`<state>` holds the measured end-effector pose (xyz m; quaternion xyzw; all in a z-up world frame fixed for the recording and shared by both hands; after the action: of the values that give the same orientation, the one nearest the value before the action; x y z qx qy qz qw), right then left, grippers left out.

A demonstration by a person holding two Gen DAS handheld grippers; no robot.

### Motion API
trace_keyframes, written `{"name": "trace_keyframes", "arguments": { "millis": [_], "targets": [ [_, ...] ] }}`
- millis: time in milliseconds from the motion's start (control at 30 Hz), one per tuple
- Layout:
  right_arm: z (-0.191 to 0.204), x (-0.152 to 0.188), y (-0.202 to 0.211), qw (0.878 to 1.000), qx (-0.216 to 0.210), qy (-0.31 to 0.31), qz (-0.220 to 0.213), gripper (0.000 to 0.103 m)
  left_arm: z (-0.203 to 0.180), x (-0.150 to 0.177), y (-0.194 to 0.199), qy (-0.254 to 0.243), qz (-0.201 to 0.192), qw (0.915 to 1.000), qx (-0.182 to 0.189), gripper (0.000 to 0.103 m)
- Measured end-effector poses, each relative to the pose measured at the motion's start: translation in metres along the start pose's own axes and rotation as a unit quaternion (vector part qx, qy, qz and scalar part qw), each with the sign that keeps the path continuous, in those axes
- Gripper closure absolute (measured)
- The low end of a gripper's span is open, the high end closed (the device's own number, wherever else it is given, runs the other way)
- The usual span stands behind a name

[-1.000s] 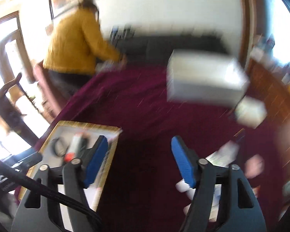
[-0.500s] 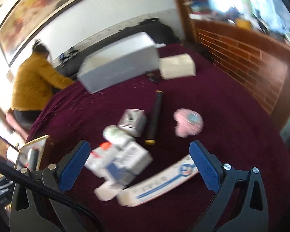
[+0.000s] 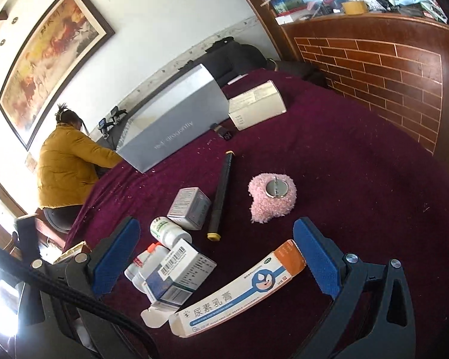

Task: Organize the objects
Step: 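Move both open tools back toward the medicine bottles on the table, then grasp the red-capped white dropper bottle with the left tool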

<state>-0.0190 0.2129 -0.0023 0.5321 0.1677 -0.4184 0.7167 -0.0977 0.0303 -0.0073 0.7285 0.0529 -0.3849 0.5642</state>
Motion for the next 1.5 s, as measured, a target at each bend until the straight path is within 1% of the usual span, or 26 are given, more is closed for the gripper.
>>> {"name": "trace_keyframes", "arguments": {
  "millis": [167,267,333,367,400,433,500,633,700,800,933,1033,1133,1167,1300,1367,1433,1500],
  "targets": [
    [0.007,0.000,0.005,1.000,-0.008,0.014,-0.010,0.000,-0.011,-0.002,-0.013,-0.007,0.019,0.9996,0.021,0.062],
    [0.006,0.002,0.003,1.000,-0.010,0.012,-0.006,0.000,-0.015,0.008,-0.024,-0.009,0.045,0.9985,0.032,0.062],
    [0.005,0.002,0.001,1.000,-0.012,0.007,0.001,0.000,-0.014,0.012,-0.024,-0.010,0.042,0.9984,0.036,0.062],
    [0.004,0.002,0.000,1.000,-0.012,0.005,0.002,0.000,-0.013,0.012,-0.023,-0.008,0.044,0.9984,0.035,0.069],
    [0.004,0.003,-0.001,1.000,-0.012,0.005,0.003,0.000,-0.012,0.012,-0.022,0.002,0.047,0.9982,0.037,0.078],
    [0.005,0.003,-0.002,1.000,-0.011,0.007,0.004,0.000,-0.011,0.012,-0.021,0.011,0.049,0.9979,0.042,0.081],
    [0.006,0.004,-0.003,1.000,-0.009,0.012,0.006,0.000,-0.010,0.012,-0.015,0.013,0.039,0.9987,0.032,0.081],
    [0.009,0.007,-0.006,1.000,0.001,0.022,0.009,0.000,-0.007,0.017,0.002,0.031,0.032,0.9984,0.035,0.081],
    [0.008,0.008,-0.008,1.000,0.005,0.023,0.012,0.000,-0.007,0.021,0.013,0.033,0.030,0.9986,0.030,0.081],
    [0.007,0.009,-0.011,1.000,0.010,0.023,0.015,0.000,-0.005,0.034,0.030,0.036,0.029,0.9988,0.016,0.081],
    [0.007,0.011,-0.014,0.999,0.019,0.029,0.018,0.000,0.005,0.059,0.044,0.067,0.039,0.9969,0.014,0.081],
    [0.007,0.013,-0.017,0.999,0.027,0.035,0.021,0.000,0.010,0.077,0.044,0.091,0.051,0.9944,0.018,0.081],
    [0.008,0.014,-0.018,0.998,0.035,0.040,0.021,0.000,0.011,0.086,0.035,0.103,0.061,0.9927,0.014,0.081],
    [0.007,0.014,-0.019,0.998,0.038,0.042,0.021,0.000,0.009,0.084,0.036,0.096,0.054,0.9939,0.006,0.081],
    [0.005,0.015,-0.022,0.998,0.048,0.043,0.024,0.000,0.004,0.081,0.033,0.071,0.046,0.9960,-0.029,0.079],
    [0.005,0.016,-0.024,0.997,0.053,0.047,0.026,0.000,0.005,0.082,0.034,0.080,0.037,0.9953,-0.041,0.079],
    [0.005,0.016,-0.026,0.996,0.061,0.052,0.026,0.000,0.005,0.086,0.037,0.098,0.032,0.9942,-0.030,0.080],
    [0.005,0.016,-0.028,0.996,0.066,0.055,0.027,0.000,0.003,0.091,0.045,0.102,0.027,0.9943,-0.018,0.081]
  ]
}}
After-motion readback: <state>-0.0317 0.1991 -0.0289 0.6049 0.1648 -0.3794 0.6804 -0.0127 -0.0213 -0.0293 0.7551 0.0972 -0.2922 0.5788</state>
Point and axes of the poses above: each gripper's, at about its wrist camera, not at the fingertips, and y roughly against the way its jaws point, z to its left, x to its underside, the point moved 6 cm from there along -y, roughly the way its jaws point, and after that the axes turned 13 degrees about x, right-handed, at the moved point
